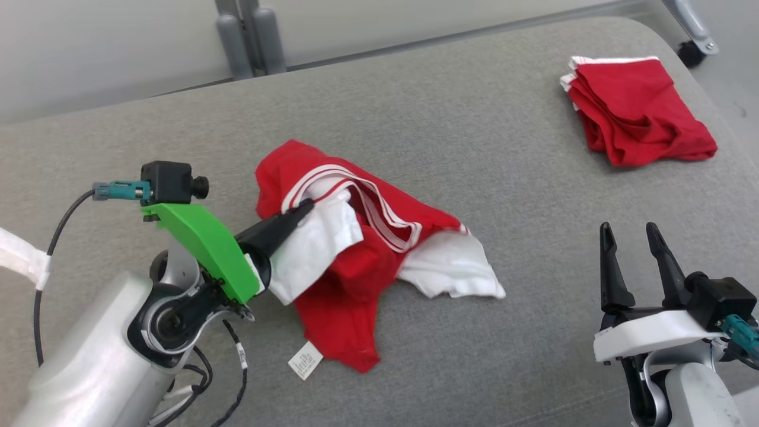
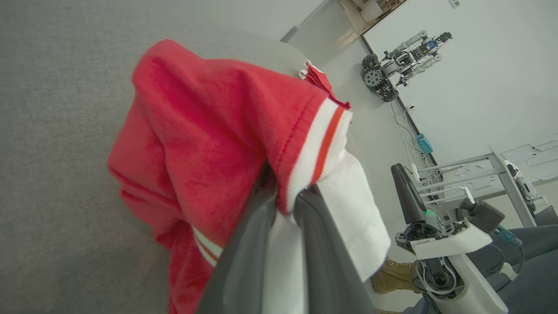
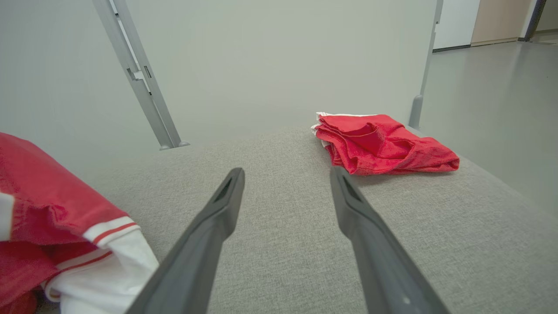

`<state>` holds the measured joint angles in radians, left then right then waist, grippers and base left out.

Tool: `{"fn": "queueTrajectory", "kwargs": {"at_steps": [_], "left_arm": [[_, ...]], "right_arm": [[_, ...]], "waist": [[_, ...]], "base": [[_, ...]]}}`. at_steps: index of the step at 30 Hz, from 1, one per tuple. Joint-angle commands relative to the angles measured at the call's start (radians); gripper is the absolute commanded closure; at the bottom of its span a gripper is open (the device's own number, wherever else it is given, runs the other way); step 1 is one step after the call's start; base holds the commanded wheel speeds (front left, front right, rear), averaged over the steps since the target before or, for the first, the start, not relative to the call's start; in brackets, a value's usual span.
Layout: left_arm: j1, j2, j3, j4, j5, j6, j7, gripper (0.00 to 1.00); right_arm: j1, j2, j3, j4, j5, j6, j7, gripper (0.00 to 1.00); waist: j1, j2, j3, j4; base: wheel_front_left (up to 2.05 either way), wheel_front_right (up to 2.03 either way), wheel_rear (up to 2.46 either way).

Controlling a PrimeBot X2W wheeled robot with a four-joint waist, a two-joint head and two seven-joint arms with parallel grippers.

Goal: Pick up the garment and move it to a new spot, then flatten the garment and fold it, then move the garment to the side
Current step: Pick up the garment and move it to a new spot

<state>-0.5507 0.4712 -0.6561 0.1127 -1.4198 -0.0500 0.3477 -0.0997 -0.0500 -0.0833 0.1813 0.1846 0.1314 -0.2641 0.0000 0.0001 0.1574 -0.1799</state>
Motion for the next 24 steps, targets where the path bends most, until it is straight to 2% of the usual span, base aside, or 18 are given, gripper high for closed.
{"fn": "queueTrajectory", "kwargs": {"at_steps": [1,7,8,9,10,12,16,21,24], "left_arm": [[-0.033,-0.011,0.003,0.058,0.026,-0.018,-0.021,1.0],[-0.13,-0.016,0.008,0.37,0.157,-0.057,-0.166,1.0],[-0.149,-0.018,0.008,0.411,0.179,-0.062,-0.2,0.9],[-0.167,-0.023,0.008,0.446,0.199,-0.067,-0.238,0.55],[-0.175,-0.033,0.012,0.474,0.202,-0.07,-0.261,0.0],[-0.178,-0.063,0.027,0.523,0.162,-0.076,-0.271,0.0],[-0.202,-0.048,0.004,0.532,0.2,-0.082,-0.344,0.0],[-0.171,0.021,-0.112,0.49,0.429,-0.081,-0.57,0.0],[-0.123,-0.003,-0.07,0.456,0.483,-0.062,-0.61,0.0]], "right_arm": [[-0.013,-0.001,0.002,0.001,0.012,-0.001,0.0,0.0],[-0.011,-0.001,0.005,0.003,0.027,-0.001,0.0,0.0],[-0.009,0.0,0.003,0.003,0.026,-0.001,0.0,0.0],[-0.009,0.0,0.001,0.004,0.024,-0.001,0.0,0.0],[-0.008,-0.001,-0.002,0.004,0.022,-0.001,0.0,0.0],[-0.005,-0.001,-0.006,0.003,0.012,-0.001,0.0,0.0],[0.005,-0.001,-0.014,-0.005,-0.01,-0.001,0.0,0.0],[0.029,-0.001,-0.029,-0.018,-0.051,-0.001,0.0,0.0],[0.054,-0.002,-0.044,-0.031,-0.069,-0.001,0.0,0.0]], "waist": [[0.0,-0.0001,0.099,-0.116],[0.0,-0.0001,0.135,-0.166],[0.0,-0.0001,0.136,-0.167],[0.0,-0.0001,0.137,-0.167],[0.0,-0.0001,0.135,-0.165],[0.0,-0.0001,0.126,-0.154],[0.0,-0.0001,0.092,-0.115],[0.0,-0.0001,0.02,-0.042],[0.0,-0.0001,-0.031,0.006]], "base": [[0.0,0.0,0.0],[0.0,0.0,0.0],[0.0,0.0,0.0],[0.0,0.0,0.0],[0.0,0.0,0.0],[0.0,0.0,0.0],[0.0,0.0,0.0],[0.0,0.0,0.0],[0.0,0.0,0.0]]}}
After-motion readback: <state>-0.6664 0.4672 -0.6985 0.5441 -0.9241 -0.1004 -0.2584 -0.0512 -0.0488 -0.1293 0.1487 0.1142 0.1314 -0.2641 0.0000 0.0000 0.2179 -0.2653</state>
